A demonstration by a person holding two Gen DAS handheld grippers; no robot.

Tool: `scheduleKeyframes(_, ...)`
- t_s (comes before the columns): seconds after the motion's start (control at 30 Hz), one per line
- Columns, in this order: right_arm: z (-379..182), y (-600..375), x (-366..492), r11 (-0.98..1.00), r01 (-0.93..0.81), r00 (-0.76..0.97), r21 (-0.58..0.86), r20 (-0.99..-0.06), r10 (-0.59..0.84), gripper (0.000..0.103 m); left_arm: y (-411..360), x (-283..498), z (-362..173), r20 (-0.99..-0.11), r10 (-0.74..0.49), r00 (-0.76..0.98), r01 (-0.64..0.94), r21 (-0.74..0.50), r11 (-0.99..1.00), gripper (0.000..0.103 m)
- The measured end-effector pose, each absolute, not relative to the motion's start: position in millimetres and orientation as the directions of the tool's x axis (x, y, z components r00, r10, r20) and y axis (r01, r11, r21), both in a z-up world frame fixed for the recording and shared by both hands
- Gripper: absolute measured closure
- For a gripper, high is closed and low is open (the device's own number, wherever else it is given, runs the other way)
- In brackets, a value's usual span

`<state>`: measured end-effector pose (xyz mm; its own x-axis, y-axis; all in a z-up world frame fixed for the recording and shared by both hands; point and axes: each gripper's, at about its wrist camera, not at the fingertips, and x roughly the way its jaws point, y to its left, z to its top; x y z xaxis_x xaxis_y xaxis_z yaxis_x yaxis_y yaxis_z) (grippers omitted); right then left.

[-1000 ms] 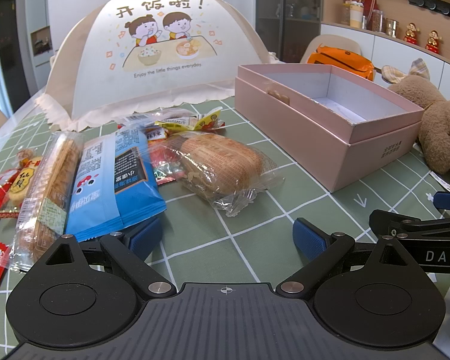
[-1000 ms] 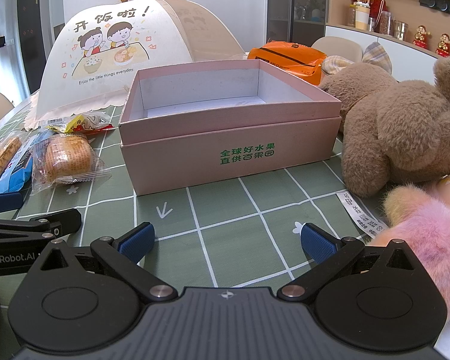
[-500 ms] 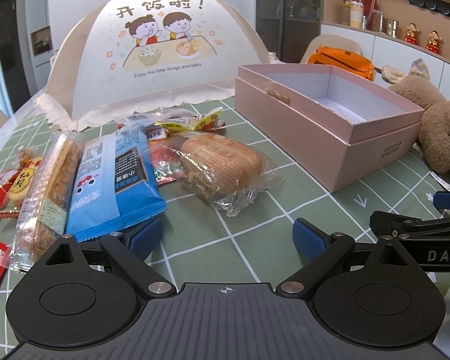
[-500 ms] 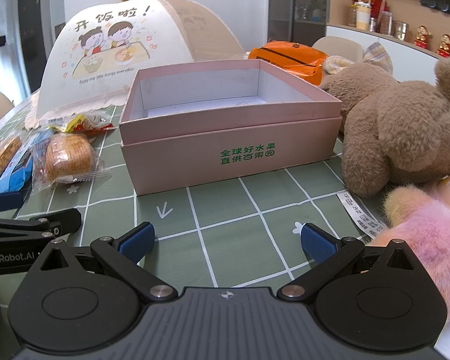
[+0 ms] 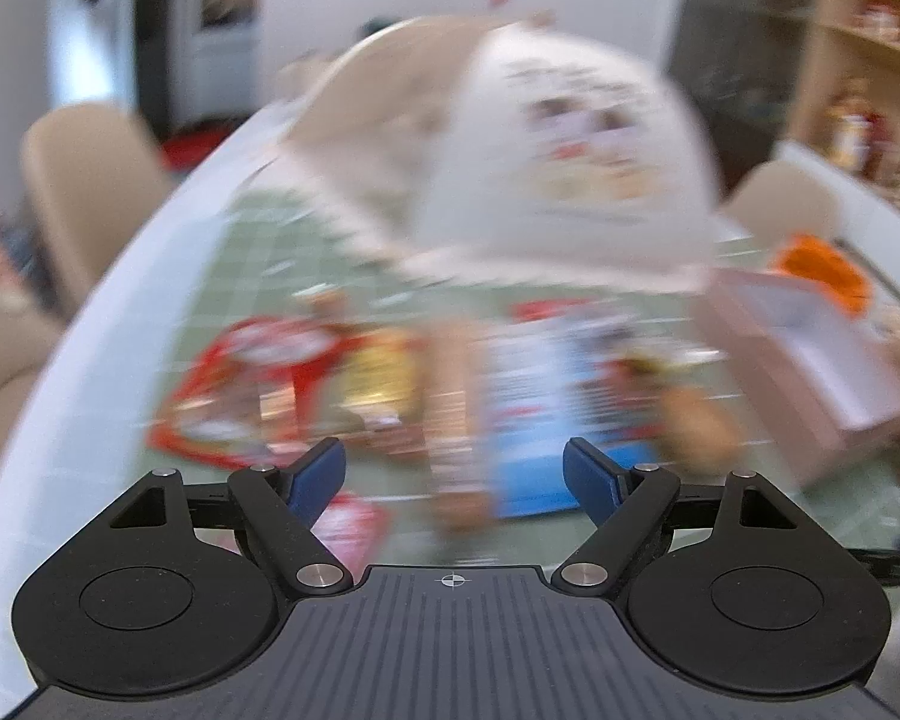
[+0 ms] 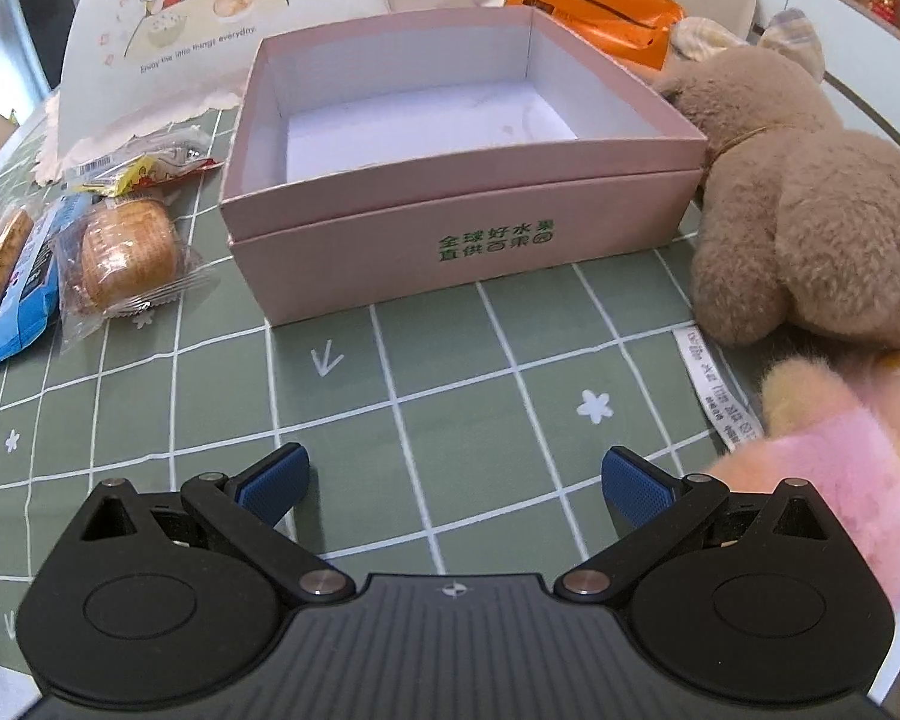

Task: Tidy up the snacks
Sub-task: 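Grasp the red snack packet with the left gripper while the right gripper grasps a small orange-wrapped snack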

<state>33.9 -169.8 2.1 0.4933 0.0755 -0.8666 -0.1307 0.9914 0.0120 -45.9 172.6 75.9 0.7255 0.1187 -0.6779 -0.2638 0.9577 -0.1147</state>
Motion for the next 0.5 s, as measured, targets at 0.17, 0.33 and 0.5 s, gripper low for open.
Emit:
scheduleKeyframes(0.17,27.9,-143.6,27.1,0.962,-0.273,0.472,0.012,-0.869,0.144,0.025,211.2,-48.7,55.5,-0.762,0.054,0.645,-0.160,-0.066,0.985,0.019)
scheduleKeyframes(0.33,80.2,-114.0,9.4,0.918,-0.392,0.613,-0.053,-0.759,0.218,0.025,213.6,-36.2,31.5,-0.806,0.063,0.588,-0.106,0.001,0.994,0.019)
scheduleKeyframes(0.5,100.5,-100.7,3.3,0.893,-0.451,0.611,-0.011,-0.733,0.299,0.024,215.8,-34.3,23.7,-0.812,0.079,0.578,-0.104,0.022,0.994,0.017)
